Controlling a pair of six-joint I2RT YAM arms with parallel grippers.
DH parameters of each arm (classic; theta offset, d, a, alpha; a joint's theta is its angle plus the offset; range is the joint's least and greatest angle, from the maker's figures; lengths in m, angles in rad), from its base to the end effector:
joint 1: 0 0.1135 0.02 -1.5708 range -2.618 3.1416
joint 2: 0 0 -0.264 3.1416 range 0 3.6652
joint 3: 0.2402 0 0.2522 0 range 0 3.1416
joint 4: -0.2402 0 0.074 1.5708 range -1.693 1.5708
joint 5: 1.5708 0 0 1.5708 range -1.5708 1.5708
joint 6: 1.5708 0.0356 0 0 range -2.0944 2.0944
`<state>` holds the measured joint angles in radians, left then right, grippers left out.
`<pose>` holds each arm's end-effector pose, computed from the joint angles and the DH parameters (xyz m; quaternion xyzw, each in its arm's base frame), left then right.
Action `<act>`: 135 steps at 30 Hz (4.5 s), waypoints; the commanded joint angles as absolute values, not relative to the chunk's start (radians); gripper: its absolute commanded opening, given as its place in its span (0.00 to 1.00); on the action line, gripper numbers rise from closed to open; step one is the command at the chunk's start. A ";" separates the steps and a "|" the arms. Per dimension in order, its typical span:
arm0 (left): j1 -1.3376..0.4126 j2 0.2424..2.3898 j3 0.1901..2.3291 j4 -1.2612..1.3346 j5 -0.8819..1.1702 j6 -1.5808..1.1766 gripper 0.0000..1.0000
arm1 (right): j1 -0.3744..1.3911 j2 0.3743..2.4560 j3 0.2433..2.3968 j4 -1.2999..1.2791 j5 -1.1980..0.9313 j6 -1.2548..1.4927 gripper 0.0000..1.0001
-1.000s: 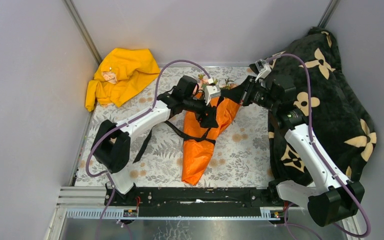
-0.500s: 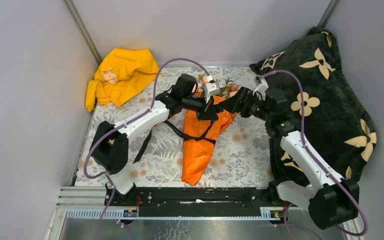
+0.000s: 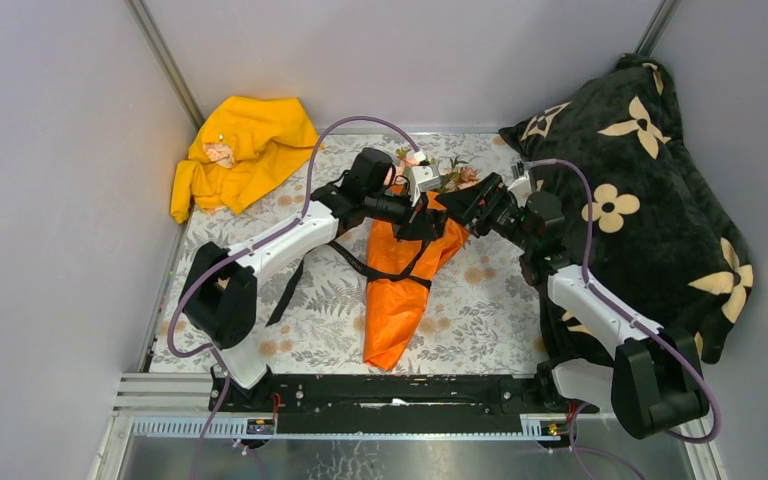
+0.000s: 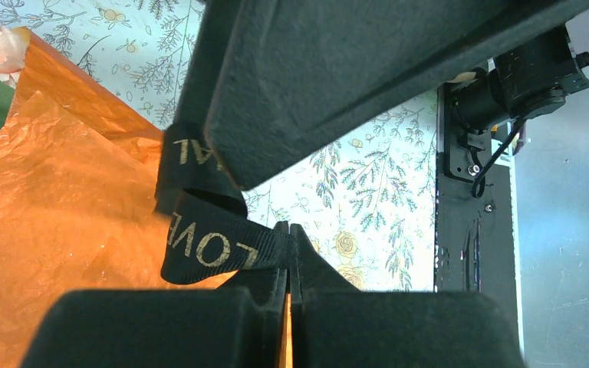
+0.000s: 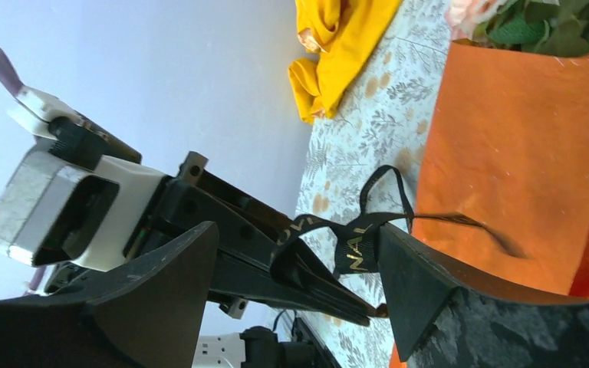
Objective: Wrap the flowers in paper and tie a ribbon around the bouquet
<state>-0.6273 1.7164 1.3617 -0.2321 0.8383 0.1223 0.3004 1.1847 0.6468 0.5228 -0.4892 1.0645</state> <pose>0.3005 -0.2505 0.2917 0.4736 0.6788 -0.4551 0.3282 0.2502 0.0950 0.2825 0.1000 0.7047 0.5633 0.4196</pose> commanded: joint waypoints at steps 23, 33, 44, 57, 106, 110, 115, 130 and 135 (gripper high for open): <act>-0.627 1.727 1.368 -0.190 0.858 0.116 0.00 | 0.350 1.438 0.677 0.759 -0.501 1.316 0.31; -0.626 1.703 1.400 -0.452 0.749 0.330 0.57 | 0.347 1.293 0.745 0.418 -0.352 1.059 0.00; -0.346 1.641 1.183 -0.640 0.190 0.751 0.99 | 0.348 1.188 0.914 0.114 -0.300 0.738 0.00; -0.218 1.885 1.112 -0.484 0.088 0.716 0.83 | 0.348 1.213 1.023 0.052 -0.356 0.646 0.00; 0.000 1.456 0.925 -0.521 0.175 0.624 0.00 | -0.083 1.145 1.126 -0.026 -0.341 0.682 0.00; 0.212 1.451 0.763 -0.483 0.182 0.754 0.00 | -0.496 0.953 0.902 -0.040 -0.446 0.731 0.00; 0.352 1.463 0.660 -0.417 0.133 0.874 0.00 | -0.764 0.971 0.807 -0.012 -0.557 0.792 0.00; 0.416 1.501 0.617 -0.348 0.105 0.954 0.00 | -0.828 1.089 0.910 -0.029 -0.567 0.754 0.00; 0.248 1.390 0.778 -0.643 0.295 0.817 0.00 | -0.370 1.041 0.984 -0.252 -0.294 0.544 0.00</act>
<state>0.3462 1.4406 0.6918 -0.4000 0.2771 0.8970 -0.6308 1.0885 0.8909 -0.2287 -0.4973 0.6937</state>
